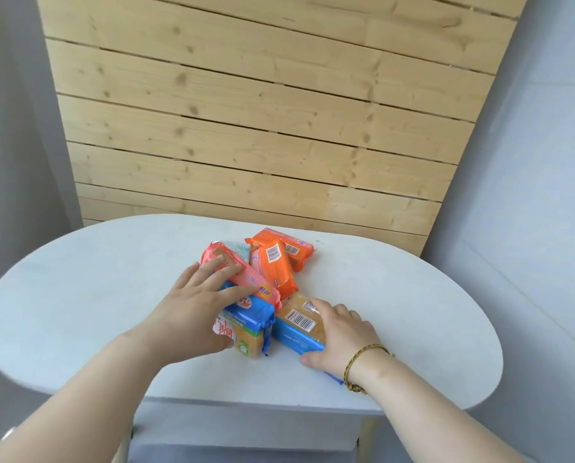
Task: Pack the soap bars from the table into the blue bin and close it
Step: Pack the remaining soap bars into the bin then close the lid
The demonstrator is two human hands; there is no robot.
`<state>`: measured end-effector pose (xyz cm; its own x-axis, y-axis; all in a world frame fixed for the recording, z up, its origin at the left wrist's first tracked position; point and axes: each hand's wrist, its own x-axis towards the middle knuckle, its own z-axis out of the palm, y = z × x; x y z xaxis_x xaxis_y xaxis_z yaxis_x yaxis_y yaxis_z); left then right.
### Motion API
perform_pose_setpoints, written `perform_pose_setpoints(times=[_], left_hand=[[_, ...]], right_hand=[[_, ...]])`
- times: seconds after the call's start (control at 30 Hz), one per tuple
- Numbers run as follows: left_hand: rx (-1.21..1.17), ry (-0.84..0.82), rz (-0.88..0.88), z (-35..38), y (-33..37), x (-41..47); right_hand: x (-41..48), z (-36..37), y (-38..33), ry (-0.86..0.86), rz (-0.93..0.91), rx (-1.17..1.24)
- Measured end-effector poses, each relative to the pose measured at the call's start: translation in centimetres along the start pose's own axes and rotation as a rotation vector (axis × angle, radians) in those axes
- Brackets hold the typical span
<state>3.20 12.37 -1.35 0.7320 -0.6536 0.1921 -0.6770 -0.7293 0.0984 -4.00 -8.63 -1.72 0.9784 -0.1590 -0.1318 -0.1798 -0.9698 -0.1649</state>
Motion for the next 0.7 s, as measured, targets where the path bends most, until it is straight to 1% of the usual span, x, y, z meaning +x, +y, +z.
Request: perform_pose_setpoints(times=[0.1, 0.23, 0.33, 0.47, 0.53, 0.6, 0.7], left_hand=[[0.012, 0.016, 0.065, 0.4, 0.8, 0.2], [-0.010, 0.055, 0.094, 0.5, 1.4, 0.4], [-0.030, 0.101, 0.104, 0.4, 1.4, 0.5], [-0.030, 0.118, 0.095, 0.0, 1.5, 0.0], [-0.078, 0.158, 0.057, -0.4, 1.2, -0.5], [-0.119, 0.171, -0.019, -1.0, 1.0, -1.2], [-0.095, 0.175, -0.102, -1.8, 0.9, -2.1]], right_hand=[[-0.5, -0.5, 0.6, -0.028, -0.001, 0.019], [-1.6, -1.0, 1.8, -0.093, -0.005, 0.012], [-2.1, -1.2, 2.2, -0.102, -0.006, -0.070], [-2.1, -0.9, 1.5, -0.103, -0.003, -0.205], [-1.9, -0.9, 1.1, -0.130, 0.020, -0.203], [-1.7, -1.1, 0.9, -0.140, 0.024, -0.202], [-1.8, -1.4, 1.0, -0.130, 0.005, -0.187]])
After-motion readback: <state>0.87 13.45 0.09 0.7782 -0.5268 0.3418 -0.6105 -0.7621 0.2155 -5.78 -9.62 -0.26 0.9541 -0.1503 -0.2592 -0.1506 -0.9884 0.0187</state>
